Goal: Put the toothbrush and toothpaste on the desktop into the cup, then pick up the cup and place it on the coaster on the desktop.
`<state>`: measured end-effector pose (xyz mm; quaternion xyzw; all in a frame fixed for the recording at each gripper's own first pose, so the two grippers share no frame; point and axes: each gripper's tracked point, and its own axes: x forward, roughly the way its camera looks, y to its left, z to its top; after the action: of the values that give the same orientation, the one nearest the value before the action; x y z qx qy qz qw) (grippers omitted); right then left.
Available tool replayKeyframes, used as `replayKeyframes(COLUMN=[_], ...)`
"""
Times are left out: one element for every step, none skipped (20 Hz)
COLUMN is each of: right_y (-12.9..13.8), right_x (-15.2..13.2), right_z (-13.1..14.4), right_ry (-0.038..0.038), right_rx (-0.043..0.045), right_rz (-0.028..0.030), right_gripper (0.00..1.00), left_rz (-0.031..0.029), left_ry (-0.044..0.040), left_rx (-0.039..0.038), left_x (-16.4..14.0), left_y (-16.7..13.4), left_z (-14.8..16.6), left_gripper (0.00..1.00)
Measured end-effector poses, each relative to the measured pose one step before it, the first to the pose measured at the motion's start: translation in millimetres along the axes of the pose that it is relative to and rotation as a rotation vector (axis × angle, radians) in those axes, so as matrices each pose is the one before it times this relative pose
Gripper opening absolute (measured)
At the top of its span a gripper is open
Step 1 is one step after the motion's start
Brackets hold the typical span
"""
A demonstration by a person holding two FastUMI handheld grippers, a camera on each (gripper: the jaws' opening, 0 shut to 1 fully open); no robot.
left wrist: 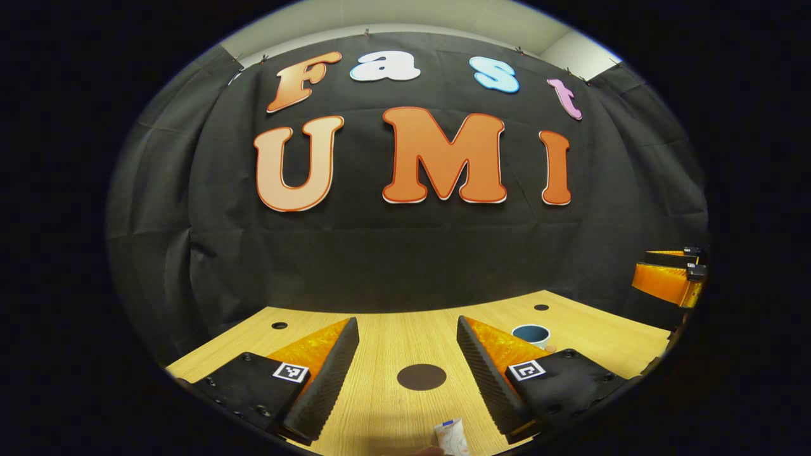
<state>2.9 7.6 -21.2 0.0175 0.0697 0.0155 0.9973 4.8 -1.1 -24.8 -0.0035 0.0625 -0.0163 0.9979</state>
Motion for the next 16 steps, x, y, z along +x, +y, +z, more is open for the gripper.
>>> replayKeyframes(right_y=[-1.35,-2.36,-2.00,-1.91,-1.03,-1.00,-0.18,2.39,0.62,-0.57,-0.69,-0.07,-1.25,-1.35,-1.49,-1.87], right_x=[1.18,1.59,1.16,1.87,1.32,2.53,2.10,2.78,1.79,1.79,0.90,0.61,1.14,2.22,2.19,2.68], right_z=[-4.61,-4.38,-6.41,-8.39,-10.07,-11.91,-11.69,-9.83,-5.97,-6.07,-5.92,-5.35,-4.79,-5.97,-7.23,-9.26], right_ry=[0.02554,0.02699,0.03320,0.03999,0.04701,0.04584,0.04107,0.03565,0.02895,0.02486,0.02151,0.01952,0.01737,0.02443,0.02694,0.03274], right_rx=[0.00023,0.00149,0.00197,0.00633,0.00993,0.01403,0.01186,0.00490,-0.00009,-0.00736,-0.00976,-0.01113,-0.00648,-0.00369,-0.00064,0.00401], right_rz=[0.00016,-0.00305,-0.00203,-0.00247,0.00061,-0.00248,0.00181,0.00631,0.00016,-0.00184,-0.00428,-0.00312,-0.00186,-0.00219,-0.00354,-0.00475], right_gripper=[0.92,0.92,0.92,0.92,0.92,0.92,0.92,0.92,0.92,0.92,0.92,0.92,0.92,0.92,0.92,0.92], left_rz=[-0.00574,-0.00711,-0.00955,-0.01114,-0.00258,0.00169,-0.01064,-0.01786,-0.01467,-0.00751,-0.00308,0.00144,0.00450,0.00194,-0.00211,-0.00414], left_ry=[0.01910,0.02277,0.02564,0.02755,0.03105,0.03851,0.04013,0.04166,0.04481,0.04110,0.03681,0.03014,0.02015,0.02147,0.02595,0.02601], left_rx=[-0.00305,-0.00685,-0.00771,-0.00509,-0.00142,-0.00549,-0.00882,-0.01050,-0.00917,-0.00718,-0.00486,0.00088,0.00413,0.00427,0.00174,-0.00260], left_x=[0.92,0.44,0.66,1.55,2.71,1.18,3.31,1.51,2.80,2.33,4.70,2.92,0.56,0.73,1.10,-0.32], left_y=[-1.96,-1.20,-1.16,-2.35,-2.41,0.27,-2.66,-4.55,-4.59,-2.45,-0.92,0.59,2.25,0.87,0.20,-0.61], left_z=[-4.31,-2.89,-5.50,-4.86,-7.85,-8.61,-10.45,-8.85,-12.19,-10.22,-10.54,-8.02,-7.25,-5.96,-8.08,-5.86], left_gripper=[0.98,0.98,0.98,0.98,0.99,0.95,0.98,0.99,0.99,0.99,0.99,0.99,0.99,0.99,0.96,0.99])
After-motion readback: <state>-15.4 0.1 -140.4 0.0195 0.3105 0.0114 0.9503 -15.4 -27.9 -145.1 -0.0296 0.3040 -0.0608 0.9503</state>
